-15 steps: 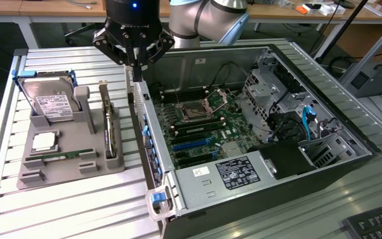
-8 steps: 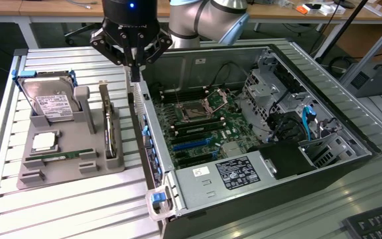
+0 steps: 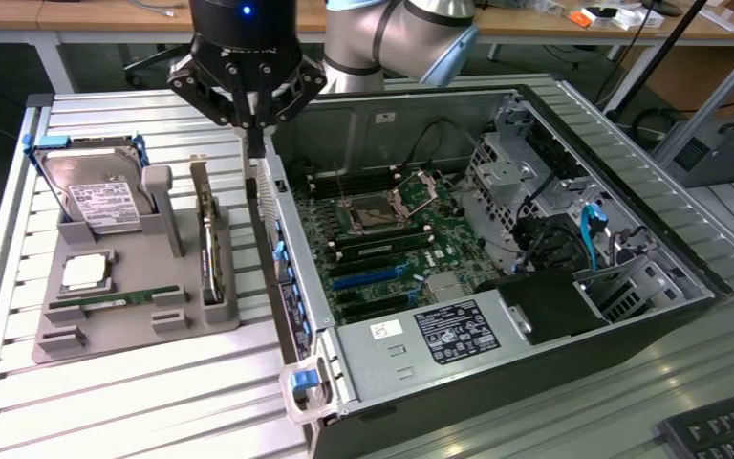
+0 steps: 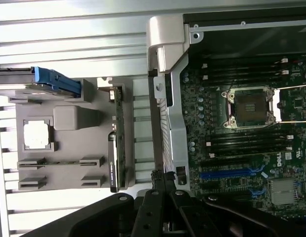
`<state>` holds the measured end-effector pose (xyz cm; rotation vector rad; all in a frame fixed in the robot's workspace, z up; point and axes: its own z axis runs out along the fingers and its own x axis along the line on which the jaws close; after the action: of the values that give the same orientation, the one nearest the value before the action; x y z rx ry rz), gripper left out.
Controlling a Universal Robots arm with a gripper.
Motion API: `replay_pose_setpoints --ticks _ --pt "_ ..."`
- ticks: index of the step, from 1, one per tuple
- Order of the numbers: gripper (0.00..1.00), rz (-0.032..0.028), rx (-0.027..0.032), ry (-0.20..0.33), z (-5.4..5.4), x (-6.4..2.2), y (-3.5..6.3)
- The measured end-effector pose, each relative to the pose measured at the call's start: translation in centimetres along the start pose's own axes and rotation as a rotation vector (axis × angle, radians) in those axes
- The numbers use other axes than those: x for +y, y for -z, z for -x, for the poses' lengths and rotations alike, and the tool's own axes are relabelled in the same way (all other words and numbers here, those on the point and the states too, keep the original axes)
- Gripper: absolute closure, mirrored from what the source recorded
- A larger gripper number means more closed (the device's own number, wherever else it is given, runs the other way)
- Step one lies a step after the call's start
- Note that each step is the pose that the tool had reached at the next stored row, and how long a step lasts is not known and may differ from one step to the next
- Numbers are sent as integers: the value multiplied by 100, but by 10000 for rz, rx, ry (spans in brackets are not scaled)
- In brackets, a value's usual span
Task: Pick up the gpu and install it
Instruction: 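Reach for the gpu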
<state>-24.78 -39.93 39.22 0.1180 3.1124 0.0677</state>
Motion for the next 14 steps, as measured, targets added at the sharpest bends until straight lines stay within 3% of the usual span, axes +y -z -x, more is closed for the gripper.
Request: replay_pose_setpoints --ticks 14 --pt "89 -1 0 0 -73 -6 2"
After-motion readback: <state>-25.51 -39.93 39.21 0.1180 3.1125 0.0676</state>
